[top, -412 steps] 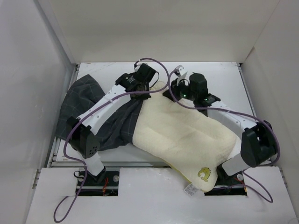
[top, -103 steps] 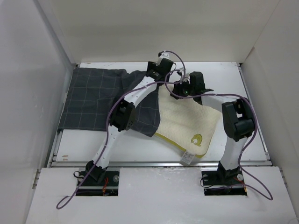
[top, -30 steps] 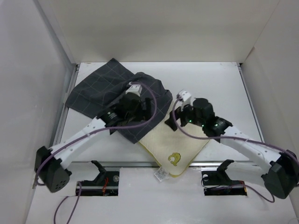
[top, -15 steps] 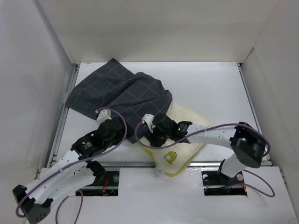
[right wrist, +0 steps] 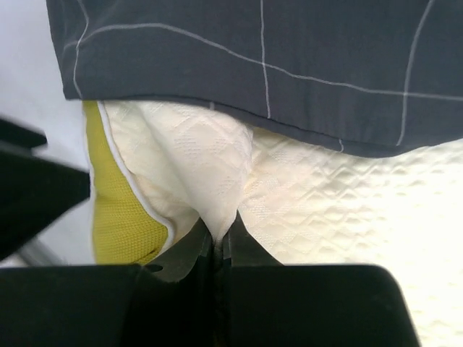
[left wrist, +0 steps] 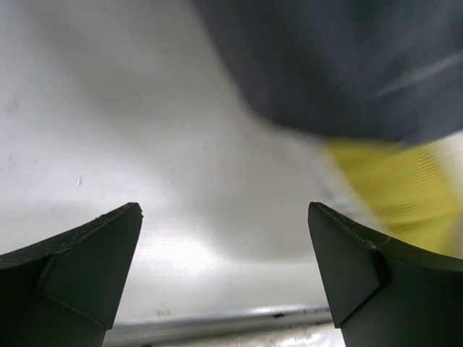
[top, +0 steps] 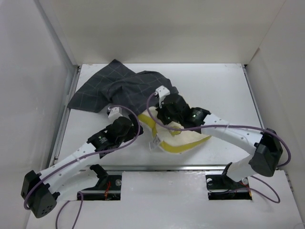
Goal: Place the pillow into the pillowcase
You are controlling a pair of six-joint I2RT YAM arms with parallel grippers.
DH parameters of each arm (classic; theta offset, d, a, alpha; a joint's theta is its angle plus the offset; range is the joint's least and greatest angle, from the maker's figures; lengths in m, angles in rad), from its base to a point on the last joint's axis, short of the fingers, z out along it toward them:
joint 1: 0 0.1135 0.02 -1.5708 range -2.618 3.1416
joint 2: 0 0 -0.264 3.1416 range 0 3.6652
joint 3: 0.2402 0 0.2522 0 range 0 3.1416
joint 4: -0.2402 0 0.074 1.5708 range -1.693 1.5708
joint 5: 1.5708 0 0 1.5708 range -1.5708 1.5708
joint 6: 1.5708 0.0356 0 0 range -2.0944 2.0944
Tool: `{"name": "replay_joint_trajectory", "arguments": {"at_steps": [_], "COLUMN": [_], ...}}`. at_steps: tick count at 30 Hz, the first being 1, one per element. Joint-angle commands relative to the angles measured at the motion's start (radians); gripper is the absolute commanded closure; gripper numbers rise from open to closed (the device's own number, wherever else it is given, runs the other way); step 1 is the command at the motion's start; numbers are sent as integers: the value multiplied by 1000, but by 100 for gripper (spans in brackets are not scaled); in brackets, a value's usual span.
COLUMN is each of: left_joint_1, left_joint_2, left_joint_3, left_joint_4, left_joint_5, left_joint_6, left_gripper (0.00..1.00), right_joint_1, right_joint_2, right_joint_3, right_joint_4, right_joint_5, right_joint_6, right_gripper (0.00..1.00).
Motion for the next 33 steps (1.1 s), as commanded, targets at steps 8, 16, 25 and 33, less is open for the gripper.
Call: {"name": "replay_joint_trajectory", "arguments": {"at_steps": [8, 16, 25, 33], "left_joint_1": [13, 45, 93, 125], "left_joint_2": [93, 257, 469, 522], "left_joint_3": [-65, -75, 26, 85], "left_joint_4": [427, 857, 1024, 1147], "left_joint_5": [-147, -280, -262, -254], "left_joint_6": [125, 316, 378, 476], "left_gripper": [0, 0, 0, 30], "right_joint_1": [-173, -255, -315, -315], "right_joint_2": [-68, -68, -68, -68], "right_joint_3": [166, 251, 360, 340], "right_joint_4": [14, -23, -92, -124], "right_joint_5": [-150, -357, -529, -500], "right_joint_6": [-17, -17, 1, 1], "right_gripper": [100, 100, 100, 100]}}
